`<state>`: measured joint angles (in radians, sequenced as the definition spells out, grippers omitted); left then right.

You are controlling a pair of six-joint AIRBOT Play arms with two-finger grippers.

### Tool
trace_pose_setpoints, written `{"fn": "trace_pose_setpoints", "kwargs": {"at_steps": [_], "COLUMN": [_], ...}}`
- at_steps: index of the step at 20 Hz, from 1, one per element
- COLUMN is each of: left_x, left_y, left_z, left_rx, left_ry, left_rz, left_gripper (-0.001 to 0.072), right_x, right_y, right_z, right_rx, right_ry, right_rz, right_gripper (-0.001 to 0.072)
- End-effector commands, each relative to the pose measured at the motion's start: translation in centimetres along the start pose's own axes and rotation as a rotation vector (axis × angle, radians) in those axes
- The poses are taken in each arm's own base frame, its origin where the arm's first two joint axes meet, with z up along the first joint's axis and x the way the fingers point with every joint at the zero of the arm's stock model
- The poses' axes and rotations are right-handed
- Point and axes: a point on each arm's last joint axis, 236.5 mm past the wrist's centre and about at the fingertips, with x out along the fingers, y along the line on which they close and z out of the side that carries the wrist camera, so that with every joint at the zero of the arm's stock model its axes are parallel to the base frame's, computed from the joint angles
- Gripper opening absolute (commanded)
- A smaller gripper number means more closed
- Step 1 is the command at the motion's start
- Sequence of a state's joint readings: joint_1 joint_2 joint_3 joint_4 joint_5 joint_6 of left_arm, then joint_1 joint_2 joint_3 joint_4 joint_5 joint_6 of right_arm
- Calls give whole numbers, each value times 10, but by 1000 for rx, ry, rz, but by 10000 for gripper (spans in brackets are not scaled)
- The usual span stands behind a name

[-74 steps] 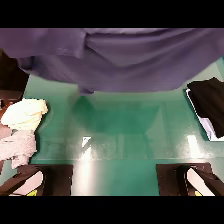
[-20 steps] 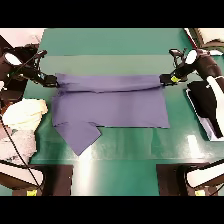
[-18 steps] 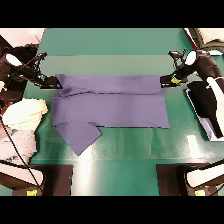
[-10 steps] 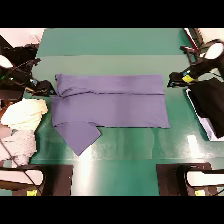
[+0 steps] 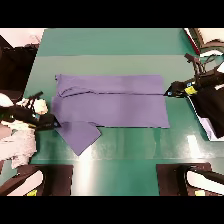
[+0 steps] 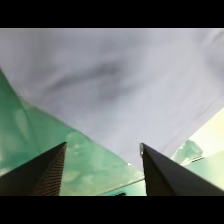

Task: Fold the shirts.

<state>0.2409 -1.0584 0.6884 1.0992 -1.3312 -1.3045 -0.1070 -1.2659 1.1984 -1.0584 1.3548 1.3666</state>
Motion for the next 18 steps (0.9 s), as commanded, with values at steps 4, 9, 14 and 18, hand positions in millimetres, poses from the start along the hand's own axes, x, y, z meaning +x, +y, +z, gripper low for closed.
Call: {"fn": "trace_pose_setpoints", "kwargs": {"at_steps": [4, 9, 14, 18], "left_x": [32, 43, 41, 37], "left_y": [3, 1, -5, -15], "left_z": [-31, -14, -2, 0], "left_rx": [-98, -157, -176, -151], "left_ry": [9, -78, -128, -127], "left_rz": [-34, -75, -108, -140], "left_gripper": [539, 539, 132, 26], "right_x": [-5, -17, -19, -7], "right_y": [7, 12, 11, -24], "right_z": [0, 13, -2, -39], "right_rx": [-9, -32, -33, 84], "right_ry": [-29, -68, -9, 38], "right_rz": [16, 12, 18, 7], "right_gripper": [307, 307, 307, 307]}}
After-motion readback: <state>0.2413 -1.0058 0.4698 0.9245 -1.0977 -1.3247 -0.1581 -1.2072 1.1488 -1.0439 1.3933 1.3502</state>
